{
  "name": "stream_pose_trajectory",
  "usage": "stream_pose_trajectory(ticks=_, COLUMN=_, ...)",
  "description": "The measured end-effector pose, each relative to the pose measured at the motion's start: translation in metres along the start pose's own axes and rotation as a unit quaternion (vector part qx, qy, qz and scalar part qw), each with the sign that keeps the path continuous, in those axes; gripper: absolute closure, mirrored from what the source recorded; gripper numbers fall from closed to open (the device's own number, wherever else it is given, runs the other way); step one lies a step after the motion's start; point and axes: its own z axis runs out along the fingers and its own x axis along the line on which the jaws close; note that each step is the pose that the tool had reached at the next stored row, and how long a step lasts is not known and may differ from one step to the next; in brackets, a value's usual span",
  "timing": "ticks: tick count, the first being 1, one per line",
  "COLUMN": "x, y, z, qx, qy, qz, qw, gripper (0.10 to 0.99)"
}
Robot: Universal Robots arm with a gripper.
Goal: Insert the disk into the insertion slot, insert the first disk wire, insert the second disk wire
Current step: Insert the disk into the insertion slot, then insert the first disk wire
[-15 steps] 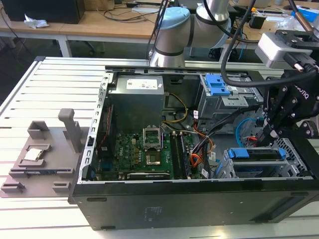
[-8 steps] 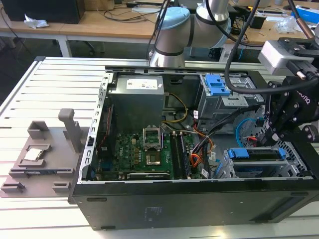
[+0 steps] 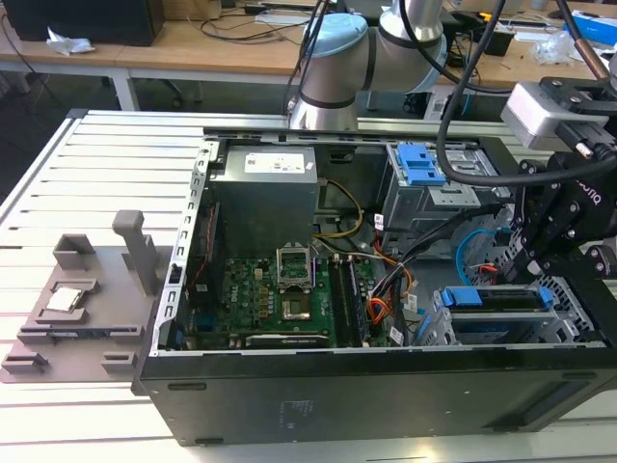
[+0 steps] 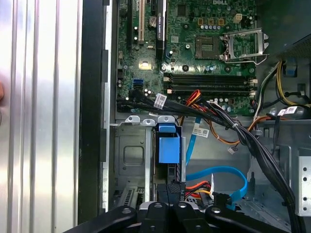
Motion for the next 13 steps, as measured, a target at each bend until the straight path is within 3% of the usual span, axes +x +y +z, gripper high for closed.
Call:
stream_pose_trajectory(ticks=9, x=0.0, y=-0.0002, z=0.0, qx=0.0, qy=0.0, qz=0.0, qw=1.0, gripper=0.973)
stream_pose_trajectory(ticks=11, x=0.0, y=-0.0003, z=0.0, qx=0.0, qy=0.0, qz=0.0, qw=1.0, gripper=0.855)
stream_pose_trajectory(ticks=12, x=0.0, y=-0.0003, z=0.0, qx=0.0, qy=0.0, qz=0.0, qw=1.0, gripper=0.855)
stream_pose_trajectory(ticks=13, x=0.0, y=-0.0003, z=0.0, qx=0.0, qy=0.0, qz=0.0, qw=1.0, gripper=0.792)
